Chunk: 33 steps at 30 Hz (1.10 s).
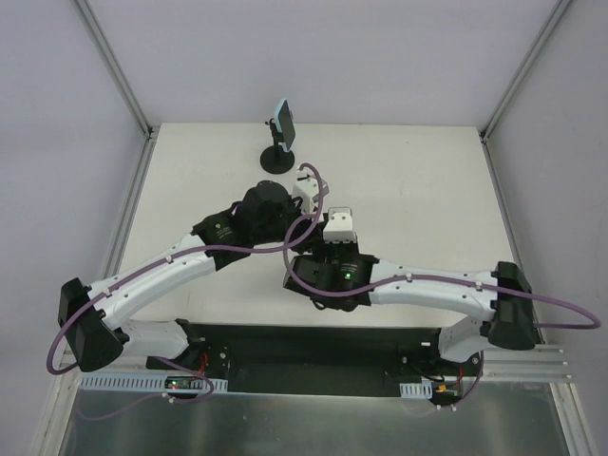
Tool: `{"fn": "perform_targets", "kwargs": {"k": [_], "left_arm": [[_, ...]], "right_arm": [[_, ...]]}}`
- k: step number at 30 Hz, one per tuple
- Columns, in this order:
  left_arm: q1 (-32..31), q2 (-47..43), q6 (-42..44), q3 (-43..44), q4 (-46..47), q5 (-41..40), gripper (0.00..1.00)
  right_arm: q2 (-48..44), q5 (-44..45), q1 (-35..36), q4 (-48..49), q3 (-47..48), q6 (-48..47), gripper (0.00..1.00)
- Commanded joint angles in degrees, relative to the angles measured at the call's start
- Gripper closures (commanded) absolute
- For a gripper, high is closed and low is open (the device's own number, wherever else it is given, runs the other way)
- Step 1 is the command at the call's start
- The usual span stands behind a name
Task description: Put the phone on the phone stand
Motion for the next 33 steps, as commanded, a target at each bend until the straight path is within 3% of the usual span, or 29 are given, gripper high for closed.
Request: {"fn": "perform_targets", "kwargs": {"k": [1, 2, 4, 6, 7, 8, 9, 10, 12, 13, 14, 16, 20, 22, 25, 26, 30, 33], "left_arm": [[3.20, 5.77, -3.54, -4.29, 12.31, -29.30, 1.00], [3.20, 5.15, -4.16, -5.70, 16.16, -28.60, 1.00], [2.76, 4.00, -4.60, -8.78, 18.73, -27.01, 1.00], [2.76, 4.17, -5.39, -9.93, 20.58, -25.52, 1.00], [2.67, 4.43, -5.57, -10.28, 21.11, -24.99, 1.00], [2.50, 4.44, -5.83, -10.63, 21.55, -24.81, 1.00], [2.32, 4.35, -5.92, -10.98, 22.60, -24.81, 1.00], [2.23, 4.18, -5.92, -11.16, 23.05, -24.55, 1.00], [2.23, 4.61, -5.40, -10.64, 23.22, -24.37, 1.00], [2.23, 4.79, -5.31, -10.55, 23.14, -24.20, 1.00], [2.23, 4.79, -5.13, -10.37, 23.22, -23.76, 1.00], [2.23, 5.23, -4.78, -9.85, 22.96, -23.40, 1.00], [2.23, 5.40, -3.55, -8.09, 21.04, -21.38, 1.00], [2.23, 5.23, -3.11, -7.47, 19.80, -20.86, 1.00], [2.32, 3.92, -3.80, -7.30, 18.31, -19.54, 1.00], [2.32, 3.21, -4.16, -7.82, 18.13, -19.36, 1.00], [3.72, -1.43, -6.79, -8.96, 17.95, -17.34, 1.00], [4.95, -5.04, -8.38, -9.05, 15.94, -18.74, 1.00]], "right_arm": [[3.52, 8.64, 11.37, -20.26, 17.38, 27.87, 1.00], [4.31, 8.82, 11.37, -22.83, 18.26, 33.02, 1.00], [3.79, 8.12, 11.37, -20.08, 17.83, 30.90, 1.00], [0.90, 5.58, 11.45, -13.74, 13.99, 22.55, 1.00], [-0.94, 4.17, 11.46, -5.37, 11.17, 19.14, 1.00], [-5.65, 1.11, 11.37, 1.68, 7.84, 8.05, 0.99], [-8.05, -1.09, 11.19, 8.36, 0.06, 3.59, 0.93], [-10.42, -4.16, 10.06, 19.05, -2.80, -0.02, 0.70], [-15.36, -11.56, 9.09, 22.49, -6.94, -4.18, 0.45], [-16.50, -13.57, 8.04, 22.93, -8.96, -5.58, 0.21], [-17.90, -18.47, 7.24, 22.67, -9.33, -7.07, 0.16], [-19.58, -20.09, 6.71, 18.91, -10.99, -7.43, 0.04], [-29.48, -25.80, 5.83, 21.68, -19.13, -14.80, 0.03], [-35.98, -27.73, 1.90, 22.84, -21.63, -18.14, 0.03], [-42.76, -43.96, -9.70, 28.28, -26.37, -24.73, 0.03], [-43.57, -50.18, -12.34, 28.64, -27.08, -27.19, 0.03], [-43.23, -58.93, -23.58, 28.47, -26.74, -30.47, 0.02], [-42.53, -64.21, -26.42, 30.83, -27.43, -29.77, 0.02]]}}
